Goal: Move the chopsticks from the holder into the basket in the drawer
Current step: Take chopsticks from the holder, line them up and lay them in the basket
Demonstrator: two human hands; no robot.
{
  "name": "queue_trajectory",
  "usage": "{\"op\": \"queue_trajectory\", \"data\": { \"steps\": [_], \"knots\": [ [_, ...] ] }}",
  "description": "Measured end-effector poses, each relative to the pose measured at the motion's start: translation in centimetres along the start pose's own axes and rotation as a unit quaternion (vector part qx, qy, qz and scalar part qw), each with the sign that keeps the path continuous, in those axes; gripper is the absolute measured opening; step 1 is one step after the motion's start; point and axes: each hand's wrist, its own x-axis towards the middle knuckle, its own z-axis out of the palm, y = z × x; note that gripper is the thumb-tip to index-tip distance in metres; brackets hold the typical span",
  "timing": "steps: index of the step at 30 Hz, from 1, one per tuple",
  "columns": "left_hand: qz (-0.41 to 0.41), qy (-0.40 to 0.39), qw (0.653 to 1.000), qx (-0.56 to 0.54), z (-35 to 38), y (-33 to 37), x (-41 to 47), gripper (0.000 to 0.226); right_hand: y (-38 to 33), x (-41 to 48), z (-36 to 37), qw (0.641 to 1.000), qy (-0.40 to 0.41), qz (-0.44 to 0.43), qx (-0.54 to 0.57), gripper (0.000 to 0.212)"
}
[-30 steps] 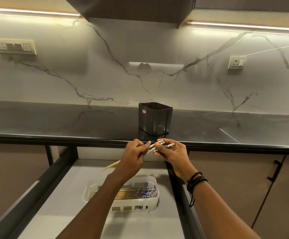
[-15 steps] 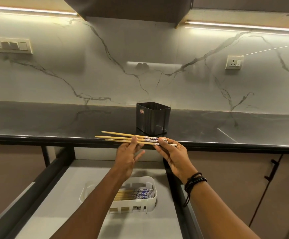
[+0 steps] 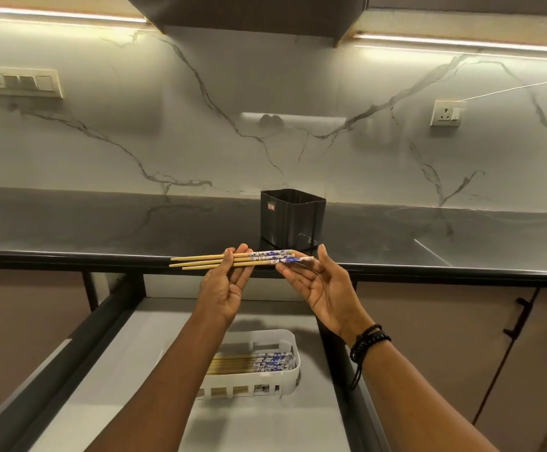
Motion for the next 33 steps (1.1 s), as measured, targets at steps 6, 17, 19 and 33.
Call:
{"op": "queue_trajectory", "data": {
  "steps": [6, 17, 19, 33],
  "knots": [
    [-0.008, -0.012, 1.000, 0.020, -0.1, -0.2, -0.2, 0.021, 0.2, 0.0, 0.2, 1.000, 0.015, 0.001, -0.026, 0.056],
    [-0.023, -0.023, 0.998, 0.062, 0.0, -0.9, -0.4, 0.026, 0.5, 0.3, -0.4, 0.997, 0.032, -0.042, -0.058, 0.030],
    [-0.006, -0.013, 0.997, 0.079, 0.0, -0.9, -0.4, 0.026, 0.5, 0.4, -0.5, 0.992, 0.053, -0.067, -0.095, 0.031],
    [0.009, -0.011, 0.993, 0.116, 0.3, -0.7, -0.7, 0.026, 0.3, 0.1, -0.5, 0.986, 0.071, -0.068, -0.134, 0.024]
  ]
}}
